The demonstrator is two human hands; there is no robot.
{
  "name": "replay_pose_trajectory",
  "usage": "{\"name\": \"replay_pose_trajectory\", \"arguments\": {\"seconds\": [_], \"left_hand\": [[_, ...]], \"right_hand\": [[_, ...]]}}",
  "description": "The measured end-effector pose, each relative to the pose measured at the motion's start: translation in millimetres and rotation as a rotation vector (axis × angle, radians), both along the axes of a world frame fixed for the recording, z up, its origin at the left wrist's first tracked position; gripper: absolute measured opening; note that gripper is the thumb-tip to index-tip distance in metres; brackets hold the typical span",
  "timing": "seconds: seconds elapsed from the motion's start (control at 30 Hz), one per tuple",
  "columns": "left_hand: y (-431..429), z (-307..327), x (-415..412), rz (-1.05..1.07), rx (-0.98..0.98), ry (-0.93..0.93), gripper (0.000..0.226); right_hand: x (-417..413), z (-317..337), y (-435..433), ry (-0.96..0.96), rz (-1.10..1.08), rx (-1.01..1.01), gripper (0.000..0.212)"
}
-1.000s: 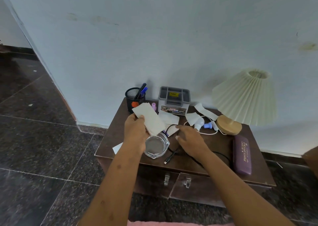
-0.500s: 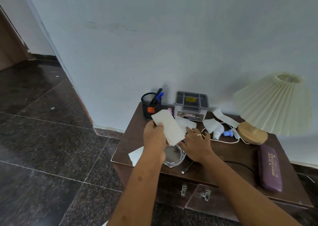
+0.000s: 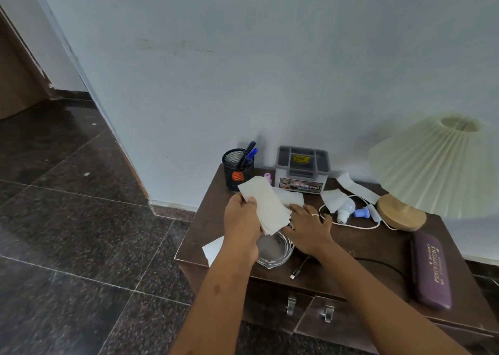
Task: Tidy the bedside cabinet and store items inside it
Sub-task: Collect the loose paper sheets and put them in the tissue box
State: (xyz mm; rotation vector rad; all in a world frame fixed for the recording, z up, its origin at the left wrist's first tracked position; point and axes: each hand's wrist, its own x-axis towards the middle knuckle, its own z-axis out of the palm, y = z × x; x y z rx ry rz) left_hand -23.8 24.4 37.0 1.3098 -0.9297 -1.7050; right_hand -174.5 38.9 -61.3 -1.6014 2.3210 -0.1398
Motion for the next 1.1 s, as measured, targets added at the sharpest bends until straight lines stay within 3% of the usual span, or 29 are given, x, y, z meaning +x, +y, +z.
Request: {"name": "replay_pose_trajectory", "arguments": {"seconds": [0.1,0.2,0.3,0.4,0.57,0.77,1.1], "left_hand": [[0,0,0,-0.002,-0.001,-0.012,0.014],[-2,0,1,0.005,-0.004,0.001,0.017],[-2,2,4,-0.006,-0.003,0.004,0.015],[1,4,5,-0.029,0.001,0.007,0.016],[8,6,3,-0.058,0.009,0.035,0.022],[23,8,-6,-0.132,0.030,0.024,0.023],[22,7,-13,-0.122,0.070,0.041,0.029]], "right_hand": [[0,8,1,-0.095,-0.055,-0.141,0.046],[-1,24,-4,-0.239,-0.188,-0.481,0.034],[3,52,-3,-0.507,-0.334,-0.781,0.018],[10,85,6,-0.518,-0.311,-0.869,0.009],[37,116,41,-0.383,-0.093,-0.811,0.024],[58,118,71,-0.003,0.095,-0.490,0.044],[60,112,64,-0.031,0.173,-0.434,0.047]]}}
